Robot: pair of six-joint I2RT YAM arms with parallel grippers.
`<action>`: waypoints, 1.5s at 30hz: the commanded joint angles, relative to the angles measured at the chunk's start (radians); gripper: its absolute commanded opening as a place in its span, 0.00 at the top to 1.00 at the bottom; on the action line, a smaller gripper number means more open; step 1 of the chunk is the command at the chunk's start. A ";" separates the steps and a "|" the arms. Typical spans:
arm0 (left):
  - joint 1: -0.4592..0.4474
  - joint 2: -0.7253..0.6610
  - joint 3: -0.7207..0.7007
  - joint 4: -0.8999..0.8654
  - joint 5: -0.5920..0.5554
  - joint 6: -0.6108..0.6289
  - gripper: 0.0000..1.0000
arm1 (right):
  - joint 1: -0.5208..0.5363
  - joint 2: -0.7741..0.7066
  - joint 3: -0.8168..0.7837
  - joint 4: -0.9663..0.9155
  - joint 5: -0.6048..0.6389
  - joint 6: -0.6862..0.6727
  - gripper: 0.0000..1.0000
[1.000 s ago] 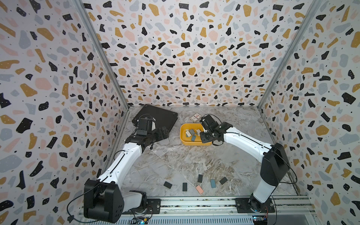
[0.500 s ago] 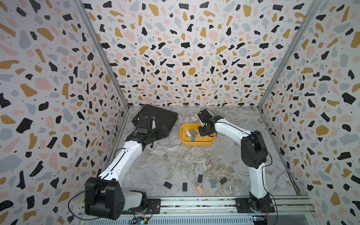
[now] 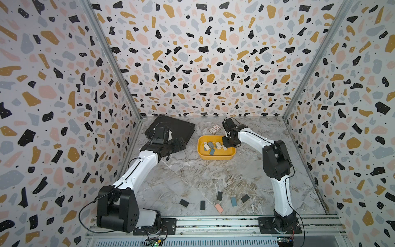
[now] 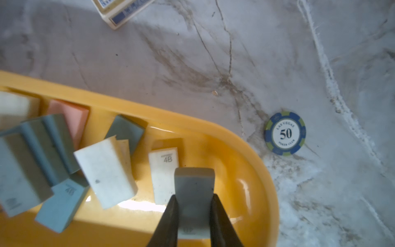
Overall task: Put the eraser in the storage box
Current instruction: Place the eraser in the storage box.
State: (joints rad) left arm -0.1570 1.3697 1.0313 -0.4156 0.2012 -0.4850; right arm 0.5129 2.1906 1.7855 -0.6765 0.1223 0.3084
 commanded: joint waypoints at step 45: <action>0.008 -0.047 0.011 0.022 0.019 0.003 0.03 | 0.136 -0.726 -0.576 0.003 0.151 0.257 0.49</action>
State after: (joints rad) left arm -0.1562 1.3483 1.0351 -0.4187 0.2050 -0.4835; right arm 0.6308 1.5551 1.3083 -0.5926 0.2249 0.4465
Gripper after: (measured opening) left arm 0.970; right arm 0.512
